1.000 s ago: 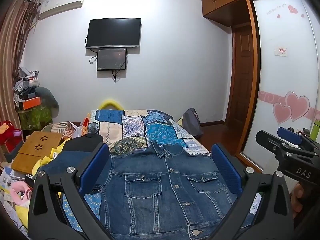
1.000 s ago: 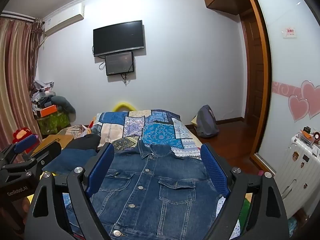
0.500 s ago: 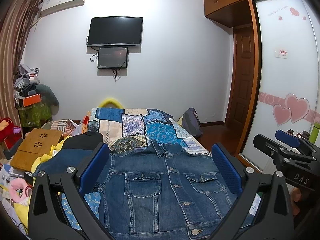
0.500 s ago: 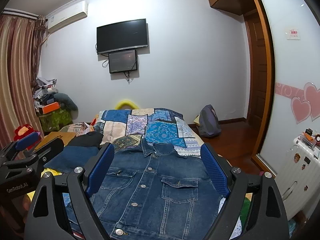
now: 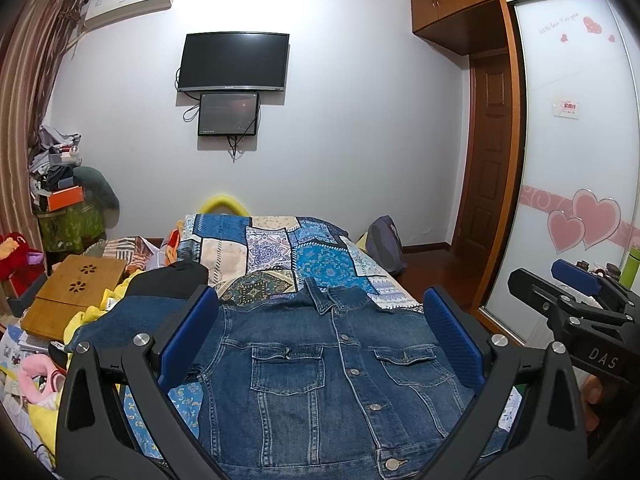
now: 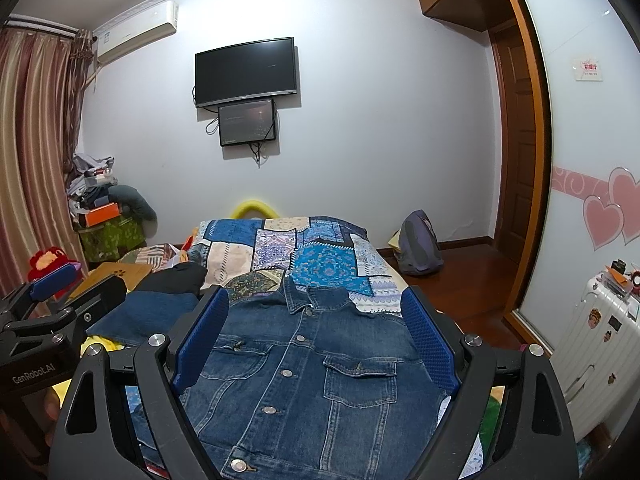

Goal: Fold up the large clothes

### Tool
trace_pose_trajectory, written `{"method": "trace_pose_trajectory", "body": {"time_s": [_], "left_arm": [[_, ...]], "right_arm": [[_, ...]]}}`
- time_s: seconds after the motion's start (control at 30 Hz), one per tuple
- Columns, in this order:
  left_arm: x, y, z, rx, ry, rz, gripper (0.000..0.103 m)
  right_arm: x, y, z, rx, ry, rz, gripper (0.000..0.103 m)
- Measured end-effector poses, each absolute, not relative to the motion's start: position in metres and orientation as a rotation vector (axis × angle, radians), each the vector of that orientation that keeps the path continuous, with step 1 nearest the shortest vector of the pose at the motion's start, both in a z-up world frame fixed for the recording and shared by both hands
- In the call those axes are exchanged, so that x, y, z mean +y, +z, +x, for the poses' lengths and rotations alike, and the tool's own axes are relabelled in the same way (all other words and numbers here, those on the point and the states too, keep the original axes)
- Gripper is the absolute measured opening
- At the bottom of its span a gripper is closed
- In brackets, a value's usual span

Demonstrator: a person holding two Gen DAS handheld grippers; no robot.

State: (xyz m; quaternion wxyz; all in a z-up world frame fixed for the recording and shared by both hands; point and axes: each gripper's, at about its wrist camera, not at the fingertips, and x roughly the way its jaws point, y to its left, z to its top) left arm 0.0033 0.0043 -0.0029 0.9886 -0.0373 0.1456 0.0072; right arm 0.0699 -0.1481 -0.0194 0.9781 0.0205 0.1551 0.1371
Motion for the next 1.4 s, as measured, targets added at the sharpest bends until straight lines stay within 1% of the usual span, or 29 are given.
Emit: {"method": "trace_pose_trajectory", "body": {"time_s": [1.07,1.4], "left_arm": [[0.008,-0.007,0.005,0.307,0.008,-0.081,0.103],[0.011,-0.007,0.016,0.323,-0.001,-0.088,0.103]], "right_arm": [[-0.147,-0.022,0.076,0.329,0.276,0.043,0.086],[-0.146,-0.027,0.086,0.351,0.272,0.047,0.086]]}}
